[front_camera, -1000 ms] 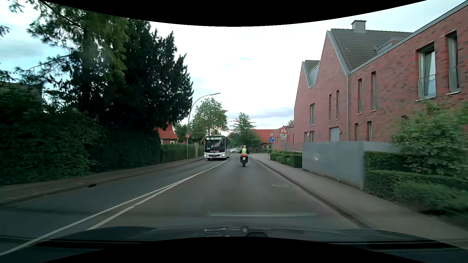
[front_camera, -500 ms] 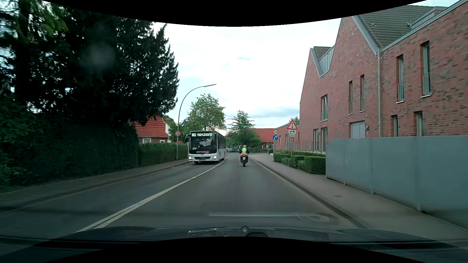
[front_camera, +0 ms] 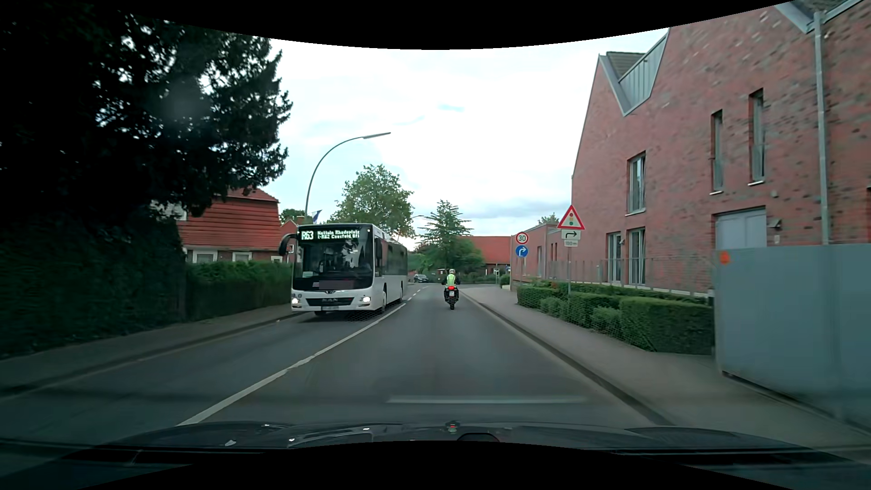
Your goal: Follow the waypoints while adhering to traffic rules and regulations
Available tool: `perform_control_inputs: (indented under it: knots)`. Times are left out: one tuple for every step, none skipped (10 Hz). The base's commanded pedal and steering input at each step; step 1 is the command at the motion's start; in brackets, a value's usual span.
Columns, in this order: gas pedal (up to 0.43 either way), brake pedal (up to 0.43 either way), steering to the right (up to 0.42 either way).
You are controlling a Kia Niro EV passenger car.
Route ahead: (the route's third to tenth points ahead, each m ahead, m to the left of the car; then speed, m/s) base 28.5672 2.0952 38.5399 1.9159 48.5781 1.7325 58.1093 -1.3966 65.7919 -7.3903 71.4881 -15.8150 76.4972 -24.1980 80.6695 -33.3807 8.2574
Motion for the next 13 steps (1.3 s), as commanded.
perform_control_inputs:
  knots:
    - [0.118, 0.000, 0.005]
    - [0.118, 0.000, 0.005]
    - [0.118, 0.000, 0.003]
    - [0.118, 0.000, 0.000]
    - [0.118, 0.000, 0.000]
    - [0.118, 0.000, -0.001]
    - [0.118, 0.000, -0.002]
    - [0.118, 0.000, -0.004]
    - [0.118, 0.000, -0.005]
    - [0.118, 0.000, -0.006]
    - [0.118, 0.000, -0.006]
    - [0.118, 0.000, -0.007]
    - [0.118, 0.000, -0.007]
